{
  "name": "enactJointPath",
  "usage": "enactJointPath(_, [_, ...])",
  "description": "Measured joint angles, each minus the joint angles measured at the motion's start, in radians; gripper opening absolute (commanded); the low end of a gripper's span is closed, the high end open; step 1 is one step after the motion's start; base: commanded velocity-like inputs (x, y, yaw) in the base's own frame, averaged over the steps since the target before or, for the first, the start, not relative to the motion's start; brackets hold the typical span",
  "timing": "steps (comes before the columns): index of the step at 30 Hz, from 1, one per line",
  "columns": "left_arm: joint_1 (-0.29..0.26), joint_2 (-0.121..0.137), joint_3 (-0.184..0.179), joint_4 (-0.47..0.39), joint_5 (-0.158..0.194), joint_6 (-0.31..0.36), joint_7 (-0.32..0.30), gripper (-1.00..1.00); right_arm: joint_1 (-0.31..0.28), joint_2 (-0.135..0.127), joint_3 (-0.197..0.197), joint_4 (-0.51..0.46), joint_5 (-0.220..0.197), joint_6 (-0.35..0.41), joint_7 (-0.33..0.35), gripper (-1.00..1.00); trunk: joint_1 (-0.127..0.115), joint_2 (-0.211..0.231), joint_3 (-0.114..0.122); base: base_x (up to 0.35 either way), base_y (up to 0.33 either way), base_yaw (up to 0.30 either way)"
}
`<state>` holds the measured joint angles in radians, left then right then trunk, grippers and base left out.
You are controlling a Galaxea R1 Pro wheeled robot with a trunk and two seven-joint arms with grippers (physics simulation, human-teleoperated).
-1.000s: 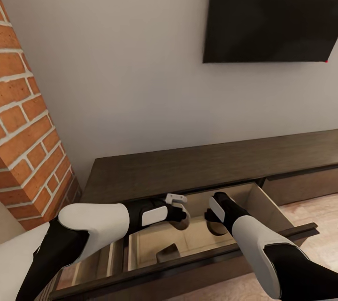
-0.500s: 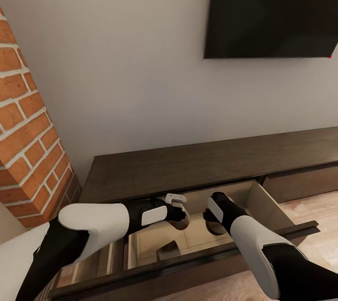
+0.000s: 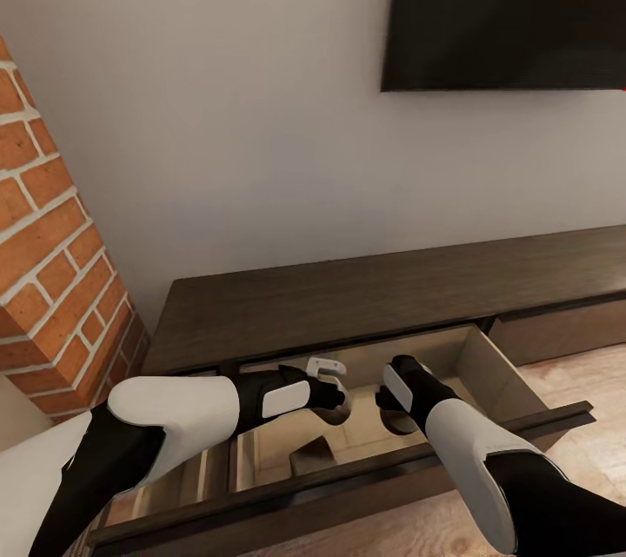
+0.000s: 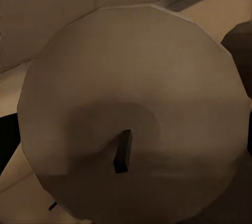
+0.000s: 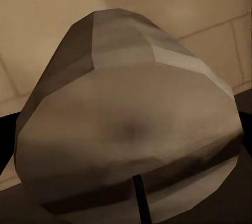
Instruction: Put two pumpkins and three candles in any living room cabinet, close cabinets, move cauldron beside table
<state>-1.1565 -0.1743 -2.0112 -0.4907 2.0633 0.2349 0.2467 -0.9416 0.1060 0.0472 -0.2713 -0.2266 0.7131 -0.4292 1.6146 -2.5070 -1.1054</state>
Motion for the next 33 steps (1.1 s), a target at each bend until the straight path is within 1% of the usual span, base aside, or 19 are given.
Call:
enactJointPath(7, [0.0,0.0,0.0,0.0,-0.002,-0.008,0.0,-1.0,0.0,0.006,0.001,0.0,0.001,0.0,0.0,-1.0,0.0,0.0,0.0,0.0,0.0,0.0])
enactJointPath(11, [0.0,0.0,0.0,0.001,0.0,-0.009,0.0,-1.0,0.0,0.008,0.001,0.0,0.0,0.0,0.0,-1.0,0.002,-0.001,-0.015,0.0,0.0,0.0])
enactJointPath(20, [0.0,0.0,0.0,0.002,-0.001,-0.01,0.0,-1.0,0.0,0.009,0.001,0.0,0.001,0.0,0.0,-1.0,0.002,-0.001,-0.015,0.0,0.0,0.0])
enactJointPath(25, [0.0,0.0,0.0,0.001,0.0,-0.01,0.001,-1.0,0.0,0.011,0.001,-0.005,0.0,0.0,0.0,-1.0,0.004,-0.002,-0.035,0.0,0.0,0.0])
enactJointPath(31, [0.0,0.0,0.0,0.002,-0.001,-0.01,0.002,-1.0,0.0,0.014,0.002,-0.013,0.002,-0.008,0.0,-1.0,0.004,-0.002,-0.035,0.0,0.0,0.0])
enactJointPath(33, [0.0,0.0,0.0,0.001,0.0,-0.01,0.003,-1.0,0.0,0.016,0.001,-0.013,0.001,-0.016,0.0,-1.0,0.005,-0.002,-0.042,0.0,0.0,0.0])
